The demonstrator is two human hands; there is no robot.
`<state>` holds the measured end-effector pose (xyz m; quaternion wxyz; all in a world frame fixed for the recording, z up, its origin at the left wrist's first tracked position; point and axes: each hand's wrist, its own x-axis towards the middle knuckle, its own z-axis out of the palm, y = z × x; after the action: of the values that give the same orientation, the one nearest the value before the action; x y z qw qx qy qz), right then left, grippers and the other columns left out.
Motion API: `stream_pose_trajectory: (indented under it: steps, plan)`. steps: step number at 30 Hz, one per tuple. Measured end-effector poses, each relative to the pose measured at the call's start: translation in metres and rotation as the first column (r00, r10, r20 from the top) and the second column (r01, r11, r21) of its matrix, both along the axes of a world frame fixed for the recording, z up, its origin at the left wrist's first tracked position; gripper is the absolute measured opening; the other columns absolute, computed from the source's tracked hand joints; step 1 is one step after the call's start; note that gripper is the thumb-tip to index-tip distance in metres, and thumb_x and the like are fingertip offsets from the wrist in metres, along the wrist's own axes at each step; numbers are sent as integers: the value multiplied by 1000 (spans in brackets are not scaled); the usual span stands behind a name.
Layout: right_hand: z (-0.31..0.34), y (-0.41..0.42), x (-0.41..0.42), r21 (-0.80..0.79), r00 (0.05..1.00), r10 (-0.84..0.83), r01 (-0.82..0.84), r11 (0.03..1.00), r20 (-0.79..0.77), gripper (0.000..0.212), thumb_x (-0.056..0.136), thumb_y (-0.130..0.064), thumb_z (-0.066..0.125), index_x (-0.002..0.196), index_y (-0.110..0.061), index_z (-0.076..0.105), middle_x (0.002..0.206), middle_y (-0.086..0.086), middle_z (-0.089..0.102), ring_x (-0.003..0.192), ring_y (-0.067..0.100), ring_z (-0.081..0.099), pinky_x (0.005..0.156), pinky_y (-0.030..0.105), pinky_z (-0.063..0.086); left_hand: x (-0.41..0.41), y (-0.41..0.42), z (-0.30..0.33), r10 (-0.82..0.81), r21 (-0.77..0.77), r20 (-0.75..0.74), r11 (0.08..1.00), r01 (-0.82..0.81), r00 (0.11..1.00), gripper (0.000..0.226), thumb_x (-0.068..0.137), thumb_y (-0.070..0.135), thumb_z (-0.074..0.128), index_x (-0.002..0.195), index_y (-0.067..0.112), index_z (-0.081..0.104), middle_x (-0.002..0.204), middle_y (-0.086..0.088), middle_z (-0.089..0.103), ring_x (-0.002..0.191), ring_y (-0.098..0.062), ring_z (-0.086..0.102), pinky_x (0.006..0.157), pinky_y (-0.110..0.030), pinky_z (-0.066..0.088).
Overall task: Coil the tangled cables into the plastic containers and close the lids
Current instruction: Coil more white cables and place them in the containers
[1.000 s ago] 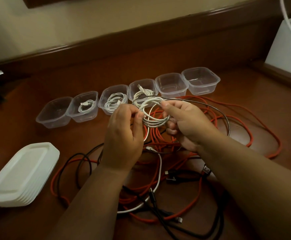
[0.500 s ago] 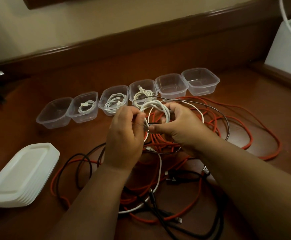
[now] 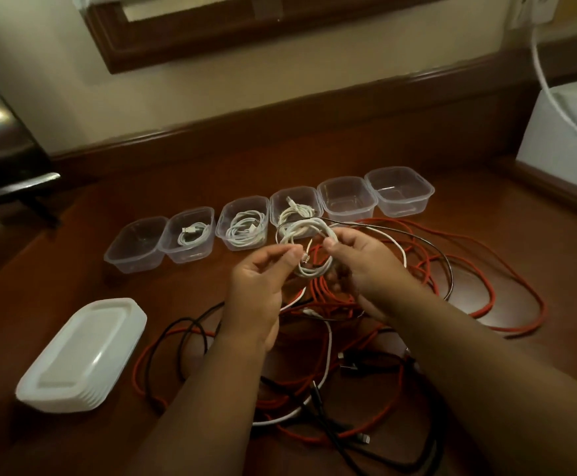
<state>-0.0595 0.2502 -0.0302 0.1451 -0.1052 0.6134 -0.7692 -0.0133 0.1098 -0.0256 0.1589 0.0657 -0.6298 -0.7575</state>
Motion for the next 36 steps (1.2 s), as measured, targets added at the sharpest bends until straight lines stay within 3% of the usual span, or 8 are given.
stream_pose_trajectory:
  steps: [4,8,12,18,20,24,27,36]
  plan:
    - [16,-7,8,320,966,-11,97,942,-260,13,98,-17,57,104,-17,69,71,-10,64,55,-8,58,53,11,43,3,-20,9,42,-170,-24,984,-45,999,25,82,5,76,79,29,70,92,-12,69,91,-33,68,85,-52,58]
    - [31,-31,18,463,888,52,187,866,-456,13,95,-19,63,97,-12,73,85,5,72,80,16,68,74,39,57,12,-46,17,166,-587,-195,770,-250,967,36,83,9,76,94,32,51,91,0,66,80,-9,67,66,-27,58]
    - [45,-66,23,494,876,112,155,855,-469,9,94,-21,64,87,-18,69,76,1,68,70,14,62,68,34,53,22,-79,24,269,-469,-162,825,-314,949,44,79,11,81,106,28,52,95,5,70,83,-2,70,68,-22,58]
    - [46,-113,6,525,906,252,-40,850,-339,32,96,-33,60,123,-16,62,108,3,68,97,16,65,87,37,56,22,-141,25,342,-307,-3,894,-327,940,30,82,12,79,107,19,64,98,-2,73,87,-15,71,66,-25,55]
    - [38,-125,-4,654,874,335,-26,756,-353,38,98,-38,56,129,-17,59,121,3,63,108,16,59,87,31,50,13,-169,22,371,-279,27,895,-349,928,28,82,8,78,103,17,63,99,-8,74,88,-20,71,70,-30,54]
    - [14,-146,-24,931,759,576,106,349,-302,50,96,-40,57,139,-15,49,138,8,54,123,25,53,99,37,46,-17,-220,17,494,-250,88,852,-461,865,26,84,1,74,98,17,60,98,-11,72,90,-25,71,80,-40,60]
    - [-5,-153,-36,966,695,674,141,214,-251,49,96,-43,55,136,-16,49,138,7,50,124,26,50,102,41,45,-41,-244,14,545,-216,115,830,-514,831,27,86,0,71,106,12,59,103,-10,69,81,-17,67,60,-28,57]
    - [-48,-160,-53,910,576,706,213,357,-412,59,98,-48,44,148,-17,36,151,3,33,137,20,33,114,31,26,-113,-281,5,566,-548,54,705,-450,822,24,88,6,70,105,19,59,91,3,65,95,-25,67,76,-36,55]
